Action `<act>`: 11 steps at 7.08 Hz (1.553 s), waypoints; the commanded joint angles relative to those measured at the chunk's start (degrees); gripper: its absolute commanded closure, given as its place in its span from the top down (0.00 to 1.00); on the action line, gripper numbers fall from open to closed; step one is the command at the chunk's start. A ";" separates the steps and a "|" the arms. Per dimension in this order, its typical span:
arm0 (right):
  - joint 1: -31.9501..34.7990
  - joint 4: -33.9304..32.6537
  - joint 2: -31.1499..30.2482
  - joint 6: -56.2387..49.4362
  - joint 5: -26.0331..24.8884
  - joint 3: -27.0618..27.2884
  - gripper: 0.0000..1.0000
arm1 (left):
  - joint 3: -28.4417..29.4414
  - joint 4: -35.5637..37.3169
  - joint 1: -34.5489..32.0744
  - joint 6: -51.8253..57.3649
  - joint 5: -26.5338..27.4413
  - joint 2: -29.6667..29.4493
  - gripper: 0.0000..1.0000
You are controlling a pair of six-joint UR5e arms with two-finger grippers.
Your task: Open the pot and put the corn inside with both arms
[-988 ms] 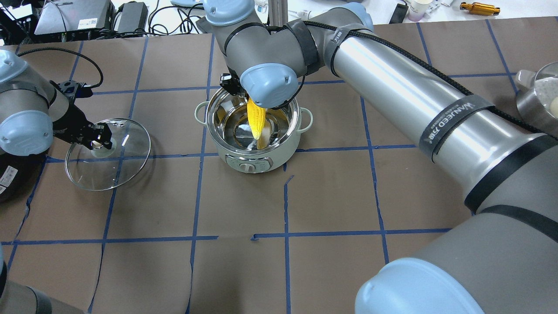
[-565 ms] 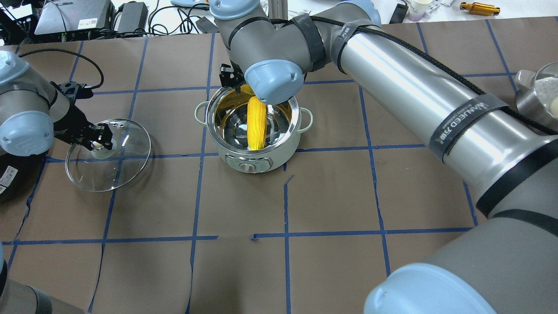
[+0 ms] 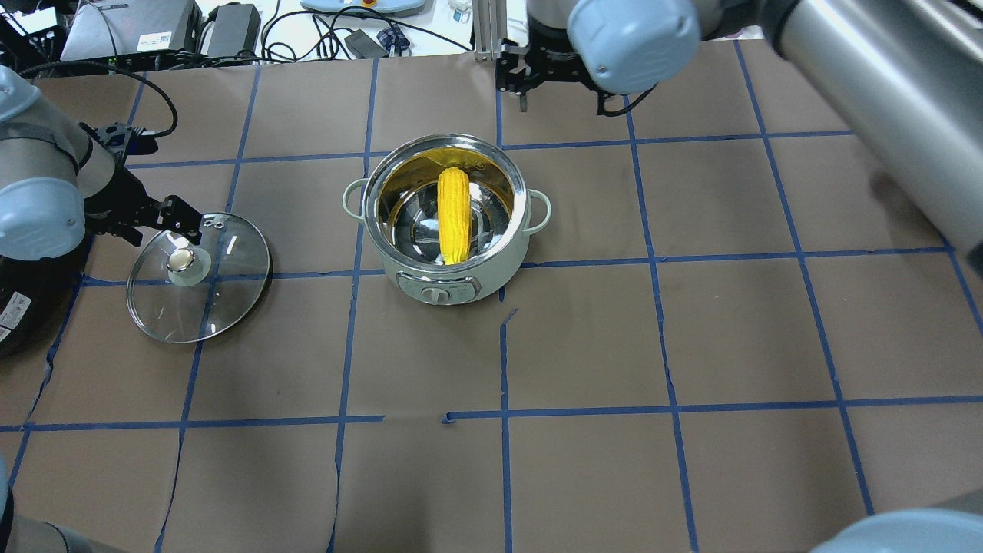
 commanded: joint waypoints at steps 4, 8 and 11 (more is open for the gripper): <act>-10.63 8.14 -15.18 -17.23 1.25 12.16 1.00 | 21.02 -23.60 -17.05 -19.45 3.76 3.39 1.00; -12.48 7.18 -18.19 -17.42 5.10 15.96 1.00 | 20.58 -24.13 -24.22 -22.21 4.50 6.38 1.00; -12.57 7.97 -19.33 -17.50 4.68 15.87 1.00 | 20.05 -29.90 -23.52 -22.55 4.06 9.18 1.00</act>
